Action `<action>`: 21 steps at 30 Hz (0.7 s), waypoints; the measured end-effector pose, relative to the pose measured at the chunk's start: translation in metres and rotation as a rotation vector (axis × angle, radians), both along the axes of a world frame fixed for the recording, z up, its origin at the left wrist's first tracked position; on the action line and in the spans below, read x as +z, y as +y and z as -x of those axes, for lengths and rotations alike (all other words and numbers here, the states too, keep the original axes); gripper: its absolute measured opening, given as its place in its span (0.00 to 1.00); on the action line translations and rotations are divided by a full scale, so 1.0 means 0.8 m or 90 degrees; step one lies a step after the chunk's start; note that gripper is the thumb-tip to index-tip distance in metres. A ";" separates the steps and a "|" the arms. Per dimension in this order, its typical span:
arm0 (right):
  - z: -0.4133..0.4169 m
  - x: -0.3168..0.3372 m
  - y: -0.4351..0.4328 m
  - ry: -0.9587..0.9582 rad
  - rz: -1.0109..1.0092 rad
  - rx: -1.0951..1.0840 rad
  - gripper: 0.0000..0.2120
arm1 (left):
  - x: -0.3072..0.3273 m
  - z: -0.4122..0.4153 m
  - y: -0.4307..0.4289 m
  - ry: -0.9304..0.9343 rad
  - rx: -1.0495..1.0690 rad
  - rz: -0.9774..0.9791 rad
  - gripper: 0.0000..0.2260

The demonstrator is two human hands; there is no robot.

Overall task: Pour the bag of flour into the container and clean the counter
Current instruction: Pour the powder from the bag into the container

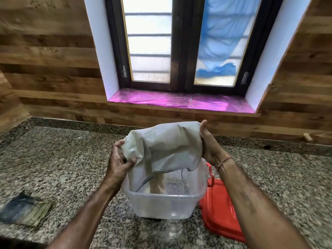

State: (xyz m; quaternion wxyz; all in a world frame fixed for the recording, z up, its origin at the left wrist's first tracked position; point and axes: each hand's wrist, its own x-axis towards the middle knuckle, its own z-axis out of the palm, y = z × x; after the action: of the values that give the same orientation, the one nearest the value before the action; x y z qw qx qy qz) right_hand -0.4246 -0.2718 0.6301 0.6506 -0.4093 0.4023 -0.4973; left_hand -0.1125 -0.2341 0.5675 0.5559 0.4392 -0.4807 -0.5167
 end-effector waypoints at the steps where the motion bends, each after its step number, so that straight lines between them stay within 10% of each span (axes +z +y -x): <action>1: -0.002 0.002 -0.004 0.013 -0.023 0.008 0.40 | 0.002 0.000 0.002 -0.005 0.004 -0.001 0.32; 10: -0.001 -0.008 -0.016 0.056 -0.060 -0.031 0.20 | 0.021 0.015 0.006 0.107 0.077 -0.038 0.28; 13: 0.003 -0.018 -0.013 0.091 -0.049 -0.058 0.14 | 0.025 0.021 0.001 0.187 0.107 -0.029 0.05; 21: 0.007 -0.025 -0.004 0.143 0.014 -0.122 0.07 | 0.026 0.029 -0.004 0.098 0.211 -0.065 0.17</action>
State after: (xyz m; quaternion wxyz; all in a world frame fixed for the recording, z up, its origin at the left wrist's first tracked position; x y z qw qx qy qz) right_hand -0.4304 -0.2747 0.6098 0.5470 -0.4290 0.5042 -0.5125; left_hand -0.1359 -0.2372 0.5886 0.6455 0.4992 -0.3308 -0.4741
